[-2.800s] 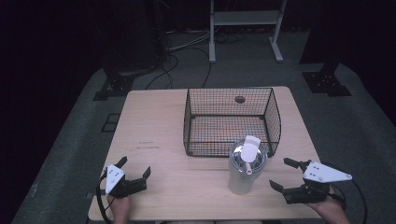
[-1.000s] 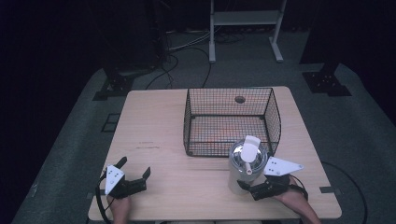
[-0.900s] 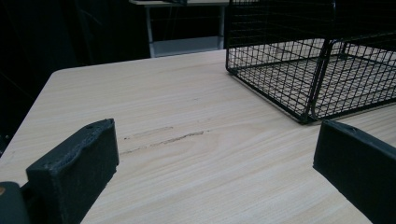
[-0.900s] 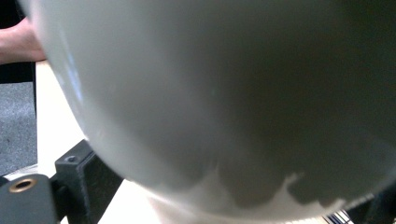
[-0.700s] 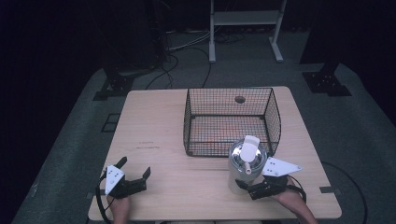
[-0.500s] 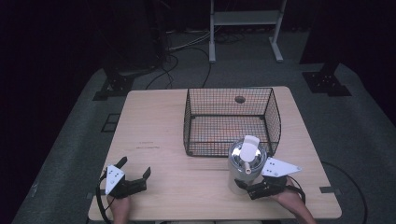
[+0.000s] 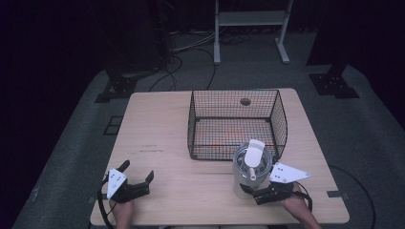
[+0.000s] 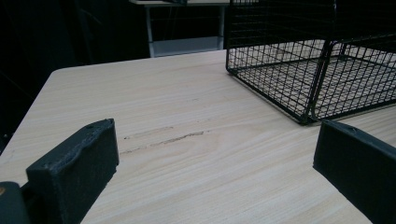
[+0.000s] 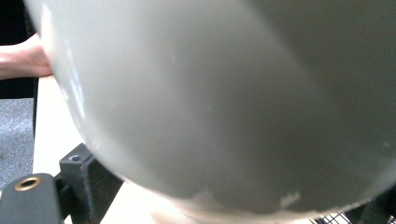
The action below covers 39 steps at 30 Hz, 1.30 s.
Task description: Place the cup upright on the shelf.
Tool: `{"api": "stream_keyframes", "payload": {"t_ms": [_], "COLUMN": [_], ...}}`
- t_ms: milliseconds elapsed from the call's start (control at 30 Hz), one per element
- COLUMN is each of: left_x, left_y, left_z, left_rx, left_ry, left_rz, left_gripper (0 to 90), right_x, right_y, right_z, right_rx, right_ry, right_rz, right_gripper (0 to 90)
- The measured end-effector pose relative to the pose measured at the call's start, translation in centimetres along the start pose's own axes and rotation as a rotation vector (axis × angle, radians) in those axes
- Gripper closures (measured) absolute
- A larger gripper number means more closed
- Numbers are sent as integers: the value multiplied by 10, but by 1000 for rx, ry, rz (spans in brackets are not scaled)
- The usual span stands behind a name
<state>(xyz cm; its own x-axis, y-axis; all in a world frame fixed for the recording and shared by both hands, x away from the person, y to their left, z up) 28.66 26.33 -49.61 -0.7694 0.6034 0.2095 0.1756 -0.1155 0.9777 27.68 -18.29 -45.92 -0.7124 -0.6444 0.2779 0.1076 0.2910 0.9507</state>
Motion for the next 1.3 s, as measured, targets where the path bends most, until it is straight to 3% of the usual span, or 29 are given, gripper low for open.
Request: {"api": "stream_keyframes", "payload": {"t_ms": [367,767,1133,1300], "left_x": [0,1,1,1], "left_y": [0,0,0,0], "left_z": [0,0,1,1], "left_rx": [2,2,6,6], "left_ry": [-3,-3,-6,-7], "left_rz": [-5,-5,-12,-14], "left_gripper": [0,0,0,0], "right_x": [2,2,-9,-13], "right_y": [12,36,71,83], "right_z": [-4,-9,-10,-13], "right_rx": [-34,-16,18,11], "right_ry": [23,48,87,103], "right_rz": [-35,-49,-61,-70], "right_gripper": [91,91,91,91]}}
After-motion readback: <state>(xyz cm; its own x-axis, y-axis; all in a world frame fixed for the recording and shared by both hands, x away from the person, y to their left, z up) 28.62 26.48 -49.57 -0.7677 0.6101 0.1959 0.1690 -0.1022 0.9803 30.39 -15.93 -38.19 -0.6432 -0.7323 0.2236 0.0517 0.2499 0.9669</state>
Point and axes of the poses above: each handheld gripper's, and its own axes: x roughly backward along the jaws, y roughly out of its top, z roughly to its left, the point moved 3 cm from there along -x, roughly forward along the jaws, and after that the axes turned 14 degrees about -y, right-handed, at the moved point
